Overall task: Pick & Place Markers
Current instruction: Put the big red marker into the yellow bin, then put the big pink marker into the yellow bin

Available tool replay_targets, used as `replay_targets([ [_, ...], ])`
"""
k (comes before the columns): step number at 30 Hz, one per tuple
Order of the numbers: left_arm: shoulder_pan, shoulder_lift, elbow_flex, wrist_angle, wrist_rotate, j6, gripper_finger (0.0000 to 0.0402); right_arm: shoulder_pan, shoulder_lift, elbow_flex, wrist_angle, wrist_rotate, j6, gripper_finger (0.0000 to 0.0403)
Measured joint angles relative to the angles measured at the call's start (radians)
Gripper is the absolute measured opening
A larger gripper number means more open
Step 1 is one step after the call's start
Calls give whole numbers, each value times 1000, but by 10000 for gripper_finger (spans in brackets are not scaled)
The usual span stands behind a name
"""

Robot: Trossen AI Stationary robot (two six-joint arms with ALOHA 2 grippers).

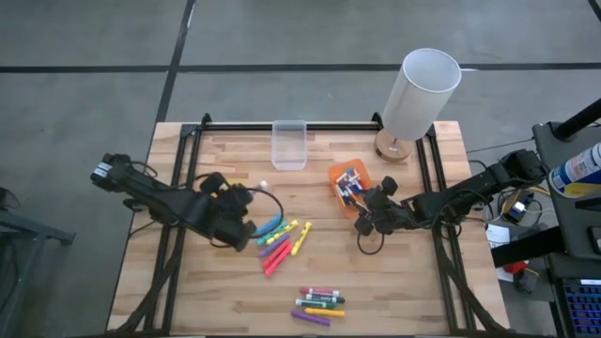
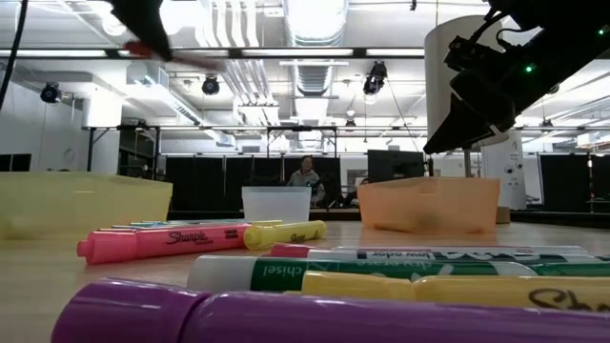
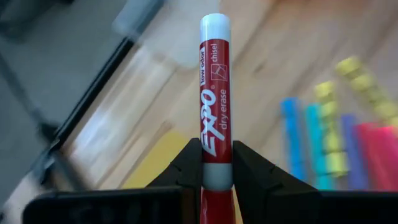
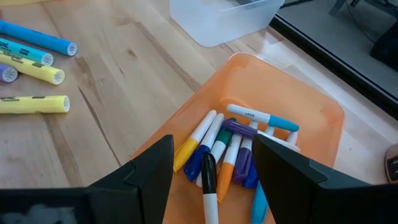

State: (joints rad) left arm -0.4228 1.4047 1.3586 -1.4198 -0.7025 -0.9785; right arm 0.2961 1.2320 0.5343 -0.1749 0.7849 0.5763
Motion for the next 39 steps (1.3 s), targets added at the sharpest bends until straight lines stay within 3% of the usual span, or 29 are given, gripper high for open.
replay_targets([
  [4,0,-16,-90,-91,0,-111,60,0,0,0,0,0,0,210],
  [11,0,-88,-316,-67,86,-276,60,0,0,0,0,-1,0,210],
  [19,2,-187,-594,255,238,-314,60,0,0,0,2,-2,0,210],
  [23,8,-219,-687,331,309,-338,60,0,0,0,2,-2,0,210],
  [29,9,-249,-719,338,333,-374,67,0,0,0,2,-3,0,210],
  [39,10,-251,-611,299,228,-335,121,0,0,0,2,-3,0,210],
])
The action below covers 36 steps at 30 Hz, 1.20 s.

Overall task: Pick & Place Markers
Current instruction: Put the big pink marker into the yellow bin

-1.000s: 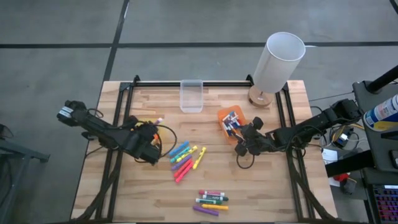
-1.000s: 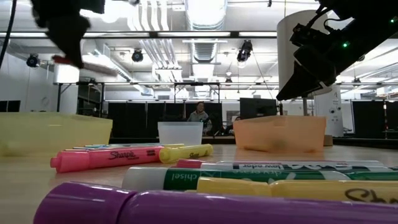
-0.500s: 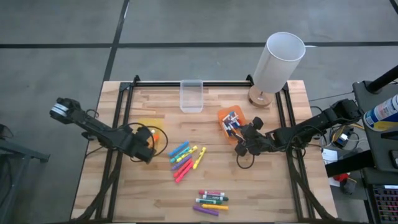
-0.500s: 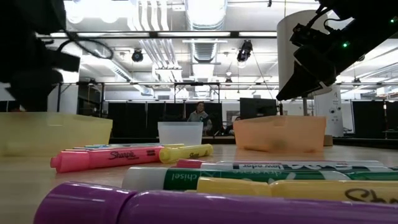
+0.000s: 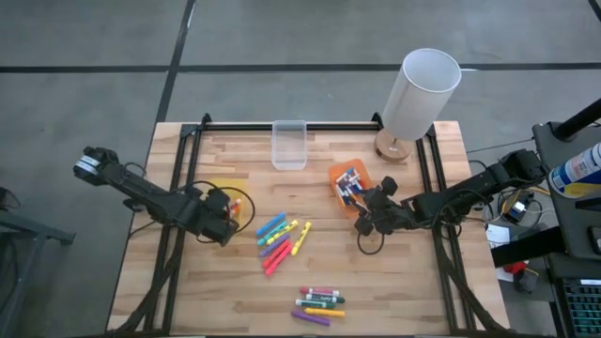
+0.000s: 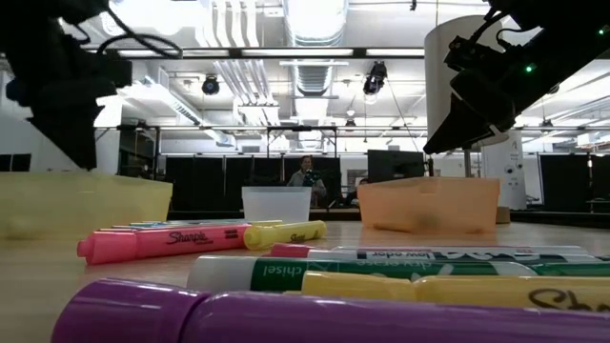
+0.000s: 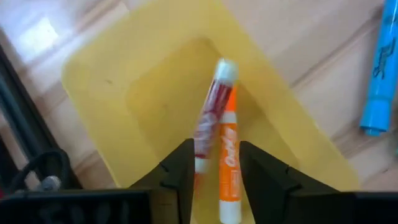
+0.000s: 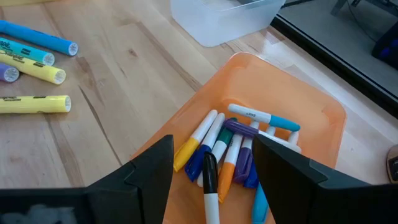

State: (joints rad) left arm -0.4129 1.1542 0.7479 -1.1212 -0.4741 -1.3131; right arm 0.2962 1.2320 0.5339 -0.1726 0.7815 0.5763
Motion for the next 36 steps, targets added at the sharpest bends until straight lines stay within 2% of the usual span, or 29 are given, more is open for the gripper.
replay_targets([
  [6,0,1,86,-24,-32,25,132,0,0,0,0,0,0,210],
  [10,0,2,164,45,-68,95,133,0,0,0,0,0,0,210],
  [14,0,3,214,266,-90,293,133,0,0,0,3,1,0,210],
  [19,0,41,238,633,-65,580,133,0,0,0,4,1,0,210],
  [23,0,117,239,914,10,747,133,0,0,0,4,2,0,210],
  [27,0,223,239,1097,100,834,133,0,0,0,4,2,0,210],
  [30,0,320,248,1151,141,879,133,0,0,0,4,2,0,210],
  [36,-1,528,299,1146,200,927,133,0,0,0,3,2,0,210],
])
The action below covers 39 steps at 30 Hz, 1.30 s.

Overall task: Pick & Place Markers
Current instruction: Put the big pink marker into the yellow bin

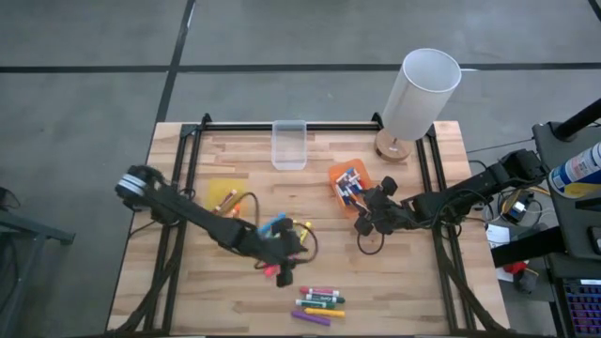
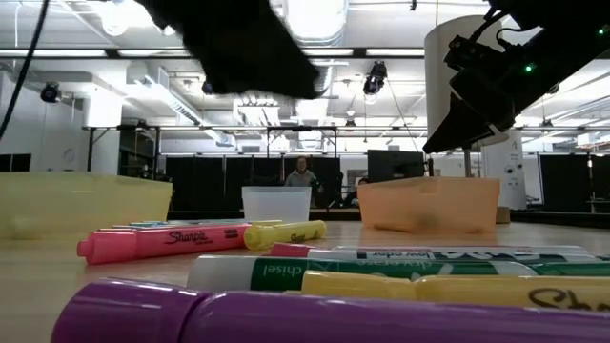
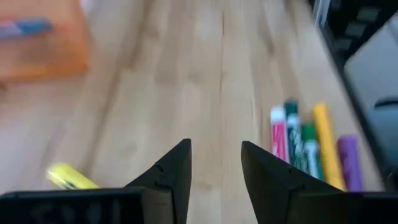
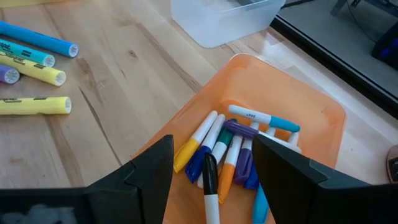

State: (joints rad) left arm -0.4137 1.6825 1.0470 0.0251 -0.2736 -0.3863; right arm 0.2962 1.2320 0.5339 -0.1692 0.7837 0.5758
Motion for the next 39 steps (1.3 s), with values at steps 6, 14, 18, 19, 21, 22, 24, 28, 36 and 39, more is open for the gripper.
replay_targets([
  [6,-9,157,106,-7,65,-8,133,0,0,0,0,0,0,210],
  [14,-33,301,262,-107,190,-7,133,0,0,-1,0,1,0,210],
  [18,-40,338,313,-146,210,-7,133,0,0,-1,0,2,0,210],
  [19,-42,344,320,-156,210,-4,133,0,0,-1,0,2,0,210],
  [21,-42,359,330,-186,210,0,133,0,0,-1,1,2,0,210],
  [22,-42,364,330,-195,210,0,133,0,0,-1,1,2,0,210],
  [24,-42,377,329,-196,212,-6,133,0,0,-1,2,1,2,210],
  [28,-46,399,330,-183,217,-7,133,0,0,-1,3,2,2,210],
  [36,-46,410,328,-206,202,-5,133,0,0,-1,3,1,3,210],
  [39,-46,410,331,-225,194,-4,133,0,0,-1,3,2,2,210],
])
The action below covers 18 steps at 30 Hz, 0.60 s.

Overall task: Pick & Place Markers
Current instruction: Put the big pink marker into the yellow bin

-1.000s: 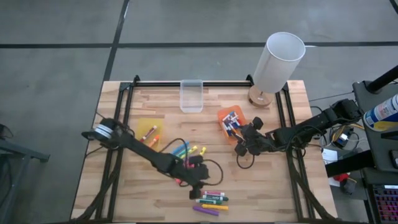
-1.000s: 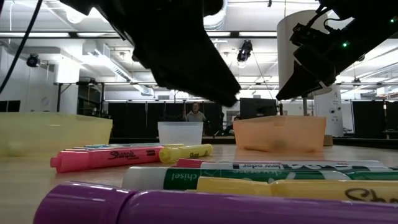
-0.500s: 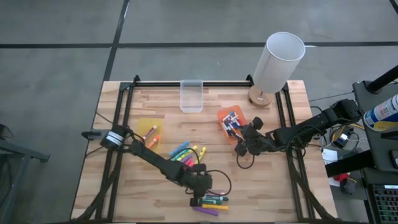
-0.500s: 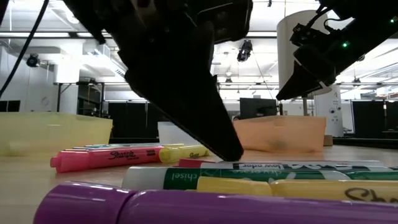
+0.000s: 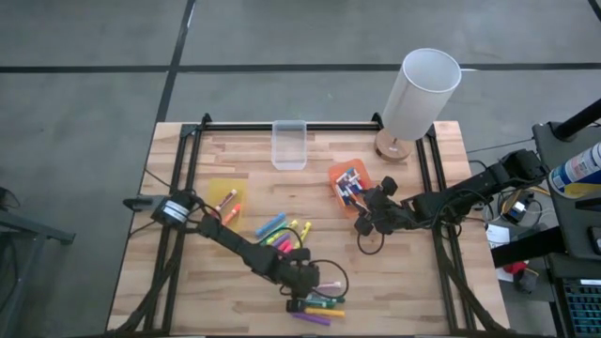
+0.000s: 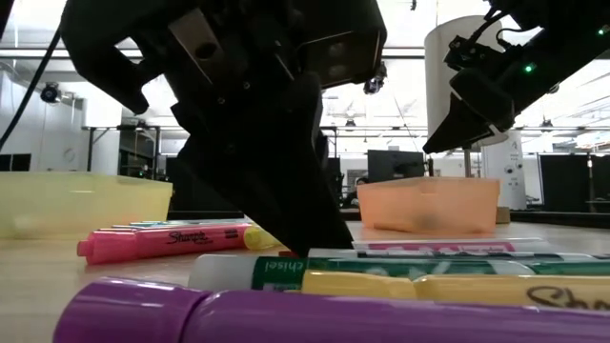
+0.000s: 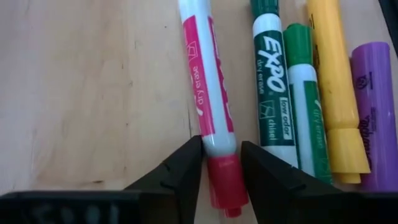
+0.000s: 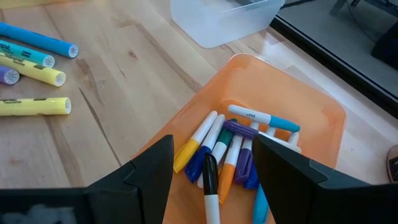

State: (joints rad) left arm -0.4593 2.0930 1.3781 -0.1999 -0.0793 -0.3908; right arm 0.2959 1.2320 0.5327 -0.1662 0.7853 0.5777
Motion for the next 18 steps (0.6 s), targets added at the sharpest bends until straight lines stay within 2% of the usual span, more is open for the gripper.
replay_targets([
  [4,6,-1,-2,-8,-17,-3,117,0,0,0,0,0,0,210],
  [10,20,-3,5,-21,-33,-5,49,0,0,0,0,0,-1,210],
  [12,27,-11,6,-39,-55,-1,48,0,0,0,-1,0,-1,210],
  [18,44,-85,10,-262,-229,5,48,0,0,0,-1,0,-1,210],
])
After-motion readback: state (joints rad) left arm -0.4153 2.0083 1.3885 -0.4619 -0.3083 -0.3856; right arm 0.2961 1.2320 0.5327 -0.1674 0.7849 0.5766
